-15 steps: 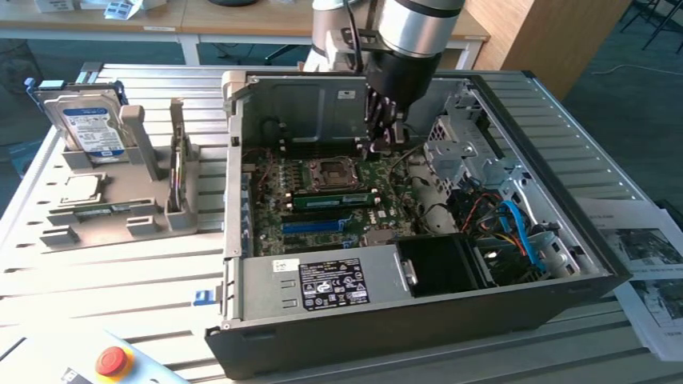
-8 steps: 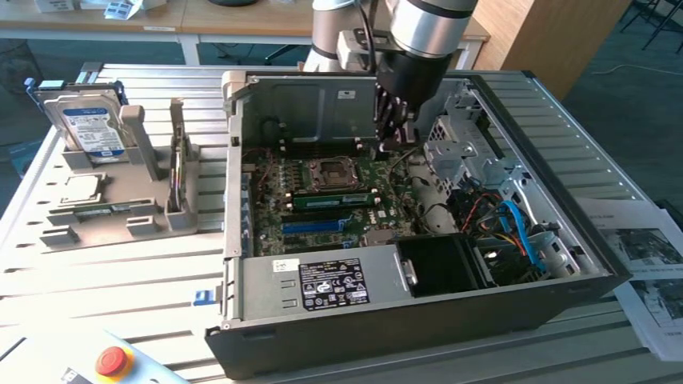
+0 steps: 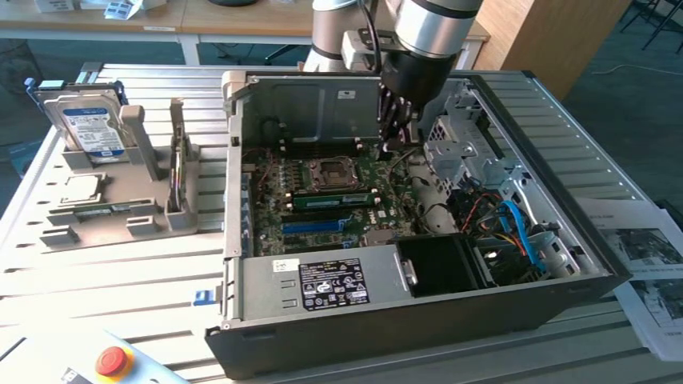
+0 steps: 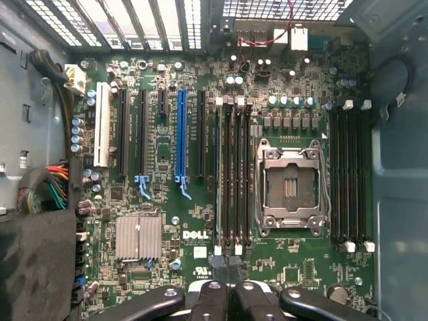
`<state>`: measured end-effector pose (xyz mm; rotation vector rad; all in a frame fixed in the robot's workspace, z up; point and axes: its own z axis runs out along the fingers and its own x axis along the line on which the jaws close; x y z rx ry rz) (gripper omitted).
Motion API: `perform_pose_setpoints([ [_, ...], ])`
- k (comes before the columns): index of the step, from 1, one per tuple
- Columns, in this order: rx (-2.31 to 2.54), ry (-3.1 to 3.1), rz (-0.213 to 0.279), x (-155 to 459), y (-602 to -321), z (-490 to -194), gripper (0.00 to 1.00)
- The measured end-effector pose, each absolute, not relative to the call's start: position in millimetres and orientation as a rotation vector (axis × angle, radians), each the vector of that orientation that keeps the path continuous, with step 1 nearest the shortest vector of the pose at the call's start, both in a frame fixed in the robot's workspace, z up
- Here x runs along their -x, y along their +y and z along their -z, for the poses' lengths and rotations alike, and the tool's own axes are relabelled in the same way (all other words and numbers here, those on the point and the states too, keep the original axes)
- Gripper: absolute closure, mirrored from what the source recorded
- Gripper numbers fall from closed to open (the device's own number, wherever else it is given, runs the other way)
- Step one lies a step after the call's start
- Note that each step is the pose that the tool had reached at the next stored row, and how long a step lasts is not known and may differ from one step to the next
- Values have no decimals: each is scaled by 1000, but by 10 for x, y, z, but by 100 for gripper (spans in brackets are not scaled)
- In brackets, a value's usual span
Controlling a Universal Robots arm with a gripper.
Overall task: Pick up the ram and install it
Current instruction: 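Press down the ram until it locks into place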
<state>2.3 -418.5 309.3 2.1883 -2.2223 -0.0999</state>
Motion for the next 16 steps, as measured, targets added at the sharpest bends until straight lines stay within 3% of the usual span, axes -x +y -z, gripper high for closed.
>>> perform_pose_setpoints([
  [16, -2201, -2220, 89, -23, -4185, -2973, 90],
])
